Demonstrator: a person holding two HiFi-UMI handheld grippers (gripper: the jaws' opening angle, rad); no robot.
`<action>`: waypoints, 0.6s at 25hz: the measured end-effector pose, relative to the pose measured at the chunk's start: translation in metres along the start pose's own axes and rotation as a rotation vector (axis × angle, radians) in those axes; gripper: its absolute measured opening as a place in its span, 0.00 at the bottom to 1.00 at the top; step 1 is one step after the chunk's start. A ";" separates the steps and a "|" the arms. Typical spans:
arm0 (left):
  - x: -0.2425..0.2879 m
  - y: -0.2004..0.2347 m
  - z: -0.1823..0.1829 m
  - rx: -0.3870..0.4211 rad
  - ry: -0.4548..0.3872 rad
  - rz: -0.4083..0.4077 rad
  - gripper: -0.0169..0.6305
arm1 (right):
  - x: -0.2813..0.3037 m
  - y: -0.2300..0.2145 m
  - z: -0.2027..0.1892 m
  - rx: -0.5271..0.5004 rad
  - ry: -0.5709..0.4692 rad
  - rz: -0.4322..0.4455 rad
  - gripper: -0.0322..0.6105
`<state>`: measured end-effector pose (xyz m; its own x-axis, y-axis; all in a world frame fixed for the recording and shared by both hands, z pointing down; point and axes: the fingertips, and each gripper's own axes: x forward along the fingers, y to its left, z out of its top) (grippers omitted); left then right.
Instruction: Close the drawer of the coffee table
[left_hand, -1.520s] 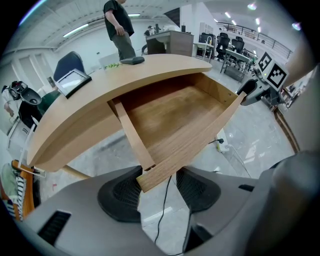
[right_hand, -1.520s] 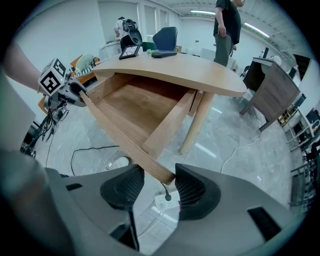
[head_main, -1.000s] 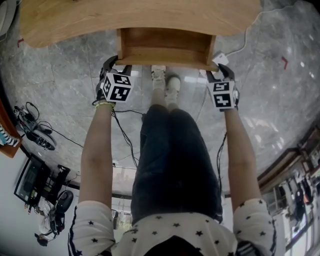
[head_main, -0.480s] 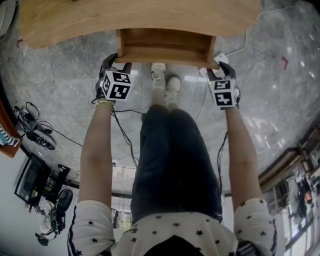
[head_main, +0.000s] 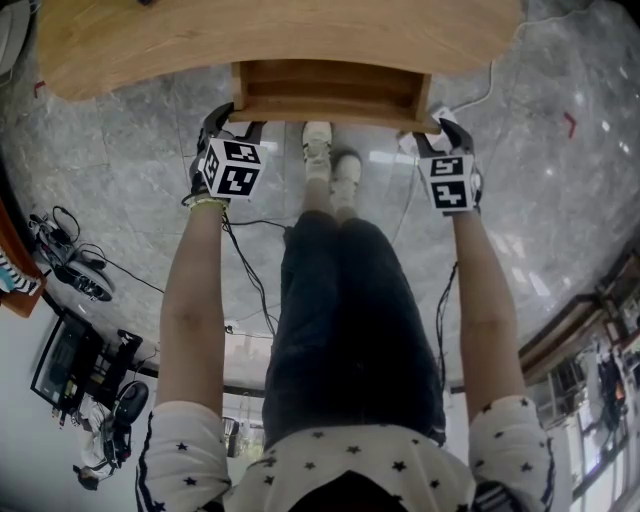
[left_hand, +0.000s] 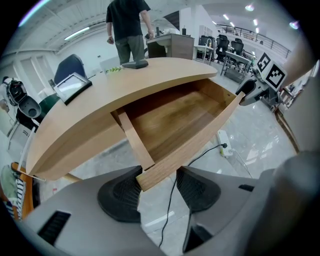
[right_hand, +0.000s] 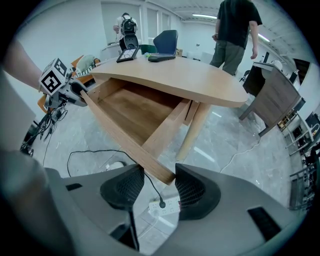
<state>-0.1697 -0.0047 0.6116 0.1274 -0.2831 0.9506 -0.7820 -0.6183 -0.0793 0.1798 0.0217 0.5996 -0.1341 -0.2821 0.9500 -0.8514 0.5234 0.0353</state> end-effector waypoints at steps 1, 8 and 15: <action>0.000 0.001 0.001 0.001 -0.003 0.000 0.36 | 0.000 -0.001 0.001 -0.001 -0.001 -0.001 0.37; 0.000 0.004 0.007 0.006 -0.017 0.001 0.36 | 0.000 -0.005 0.006 -0.002 -0.006 -0.006 0.37; 0.000 0.007 0.012 0.012 -0.028 -0.002 0.36 | -0.001 -0.008 0.011 -0.001 -0.010 -0.010 0.37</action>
<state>-0.1680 -0.0184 0.6071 0.1458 -0.3020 0.9421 -0.7741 -0.6278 -0.0814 0.1810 0.0092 0.5951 -0.1307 -0.2957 0.9463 -0.8523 0.5212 0.0451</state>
